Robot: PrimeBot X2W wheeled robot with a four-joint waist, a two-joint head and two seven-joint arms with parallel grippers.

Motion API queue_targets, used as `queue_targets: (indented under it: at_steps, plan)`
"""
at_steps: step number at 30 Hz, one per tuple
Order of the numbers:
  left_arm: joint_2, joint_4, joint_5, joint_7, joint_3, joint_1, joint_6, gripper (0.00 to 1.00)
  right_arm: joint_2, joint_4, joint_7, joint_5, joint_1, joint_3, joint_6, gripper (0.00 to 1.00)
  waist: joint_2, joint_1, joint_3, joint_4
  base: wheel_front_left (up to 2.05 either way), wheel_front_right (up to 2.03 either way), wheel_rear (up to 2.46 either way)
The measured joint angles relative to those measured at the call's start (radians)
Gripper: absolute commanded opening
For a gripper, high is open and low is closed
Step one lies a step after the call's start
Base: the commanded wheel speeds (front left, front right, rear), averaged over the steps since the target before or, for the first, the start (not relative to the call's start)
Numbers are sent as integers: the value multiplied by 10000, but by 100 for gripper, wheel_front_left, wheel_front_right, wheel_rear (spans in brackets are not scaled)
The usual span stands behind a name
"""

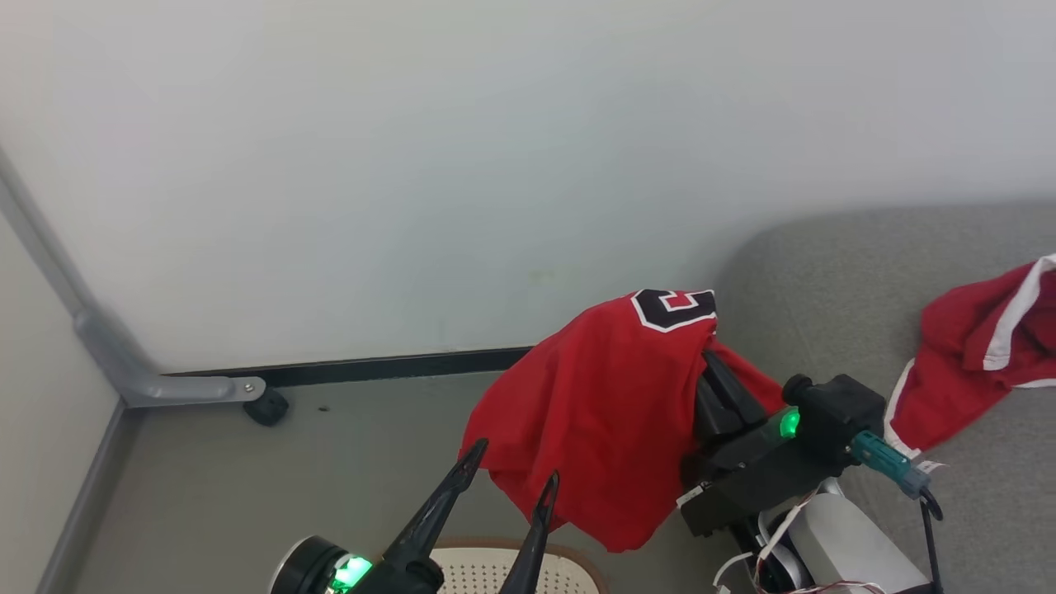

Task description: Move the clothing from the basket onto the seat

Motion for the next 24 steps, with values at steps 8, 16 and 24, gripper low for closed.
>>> queue_targets:
  at_steps: [8, 16, 24]
  plan:
    - [-46, -35, 84, 65, 59, 374, 81, 100, -468, -698, -8, -96, 300, -564, -226, 0, 1, 0, 141, -970, 0, 0, 0]
    - [-119, -12, 194, 159, 17, 404, 90, 100, -869, -1308, -8, -161, 586, -1223, -435, 0, 0, 0, 438, -2115, 0, 0, 0]
    - [-184, 40, 523, 370, 13, 539, 92, 100, -1066, -1647, -8, -151, 926, -1785, -527, 0, 0, 0, 869, -3044, 0, 0, 0]
